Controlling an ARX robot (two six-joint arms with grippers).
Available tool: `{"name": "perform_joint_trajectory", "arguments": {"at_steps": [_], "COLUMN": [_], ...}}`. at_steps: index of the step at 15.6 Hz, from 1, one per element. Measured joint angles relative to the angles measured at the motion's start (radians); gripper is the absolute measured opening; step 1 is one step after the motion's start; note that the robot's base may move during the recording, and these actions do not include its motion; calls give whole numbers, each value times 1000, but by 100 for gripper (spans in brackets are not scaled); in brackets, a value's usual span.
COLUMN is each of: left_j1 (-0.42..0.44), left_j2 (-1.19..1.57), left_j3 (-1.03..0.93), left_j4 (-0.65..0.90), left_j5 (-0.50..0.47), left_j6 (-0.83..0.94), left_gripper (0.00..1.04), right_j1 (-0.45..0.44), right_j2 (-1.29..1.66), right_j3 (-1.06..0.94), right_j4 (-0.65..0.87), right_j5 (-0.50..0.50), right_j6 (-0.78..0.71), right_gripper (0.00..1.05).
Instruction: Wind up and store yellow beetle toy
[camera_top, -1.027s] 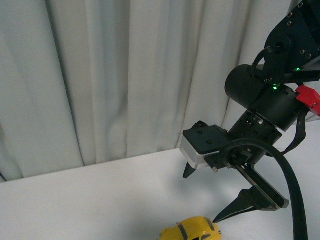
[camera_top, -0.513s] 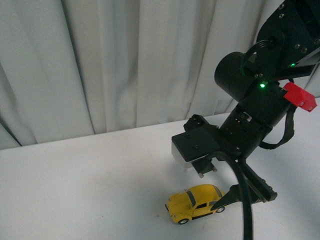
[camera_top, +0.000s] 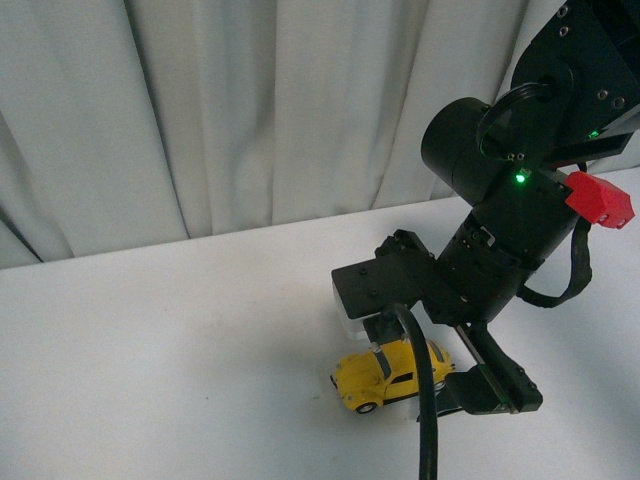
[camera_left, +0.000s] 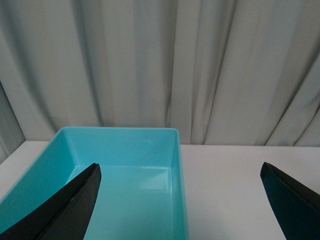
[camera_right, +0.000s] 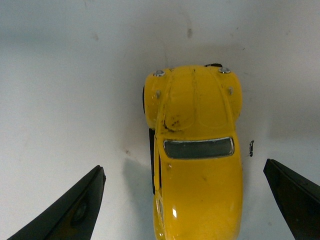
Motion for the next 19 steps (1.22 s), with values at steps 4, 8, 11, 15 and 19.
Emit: {"name": "perform_joint_trajectory", "arguments": {"at_steps": [4, 8, 11, 15, 19], "left_j1": [0, 0, 0, 0, 0], "left_j2": [0, 0, 0, 0, 0], "left_j3": [0, 0, 0, 0, 0], "left_j4": [0, 0, 0, 0, 0], "left_j5": [0, 0, 0, 0, 0], "left_j6": [0, 0, 0, 0, 0], "left_gripper": [98, 98, 98, 98, 98], "right_j1": [-2, 12, 22, 2, -39], "right_j2": [28, 31, 32, 31, 25], "right_j3": [13, 23, 23, 0, -21], "right_j4": [-13, -2, 13, 45, 61], "right_j5": [6, 7, -3, -11, -19], "right_j6": [-123, -131, -113, -92, -90], "right_gripper": [98, 74, 42, 42, 42]}}
